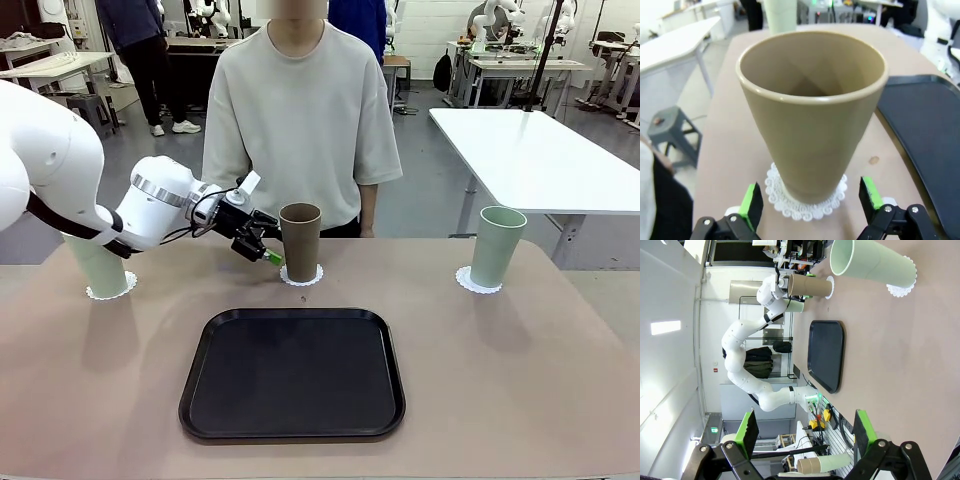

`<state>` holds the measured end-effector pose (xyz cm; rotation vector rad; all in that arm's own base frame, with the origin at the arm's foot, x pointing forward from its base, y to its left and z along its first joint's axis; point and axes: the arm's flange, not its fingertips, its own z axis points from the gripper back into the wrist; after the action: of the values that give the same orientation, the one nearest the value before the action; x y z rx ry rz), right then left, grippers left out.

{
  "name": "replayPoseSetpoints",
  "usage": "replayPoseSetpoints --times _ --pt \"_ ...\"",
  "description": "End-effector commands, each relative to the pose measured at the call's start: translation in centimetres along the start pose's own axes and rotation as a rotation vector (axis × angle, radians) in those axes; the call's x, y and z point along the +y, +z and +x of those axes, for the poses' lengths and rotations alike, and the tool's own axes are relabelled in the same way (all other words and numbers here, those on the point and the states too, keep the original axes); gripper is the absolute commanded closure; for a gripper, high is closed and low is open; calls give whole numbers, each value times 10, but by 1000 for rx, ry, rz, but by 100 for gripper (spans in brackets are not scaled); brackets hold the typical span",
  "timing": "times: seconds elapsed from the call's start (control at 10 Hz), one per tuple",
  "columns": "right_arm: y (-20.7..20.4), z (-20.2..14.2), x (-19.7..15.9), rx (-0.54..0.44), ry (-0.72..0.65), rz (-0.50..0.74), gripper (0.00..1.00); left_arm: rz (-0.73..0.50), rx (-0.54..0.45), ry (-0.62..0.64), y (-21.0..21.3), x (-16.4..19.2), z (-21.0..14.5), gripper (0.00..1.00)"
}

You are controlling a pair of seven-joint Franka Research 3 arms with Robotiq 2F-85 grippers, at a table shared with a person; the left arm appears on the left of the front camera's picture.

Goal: Place coasters on the table and set cups on them.
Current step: Take one Reusable plastic cup from the Flat Tray and place it on a coaster set by the human.

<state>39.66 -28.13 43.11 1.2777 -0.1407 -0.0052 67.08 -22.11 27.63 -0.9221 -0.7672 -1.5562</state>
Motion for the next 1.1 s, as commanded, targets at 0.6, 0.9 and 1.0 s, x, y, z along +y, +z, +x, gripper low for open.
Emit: replayPoseSetpoints --times 0.6,0.9,1.0 --pt "-1 1 0 -7 4 -2 0 17 814 117 90 -99 122 0" --pt "-1 1 0 -7 4 -2 0 181 1059 293 81 -117 192 0" --pt "-1 1 0 -7 4 -2 0 218 1063 394 77 -116 214 0"
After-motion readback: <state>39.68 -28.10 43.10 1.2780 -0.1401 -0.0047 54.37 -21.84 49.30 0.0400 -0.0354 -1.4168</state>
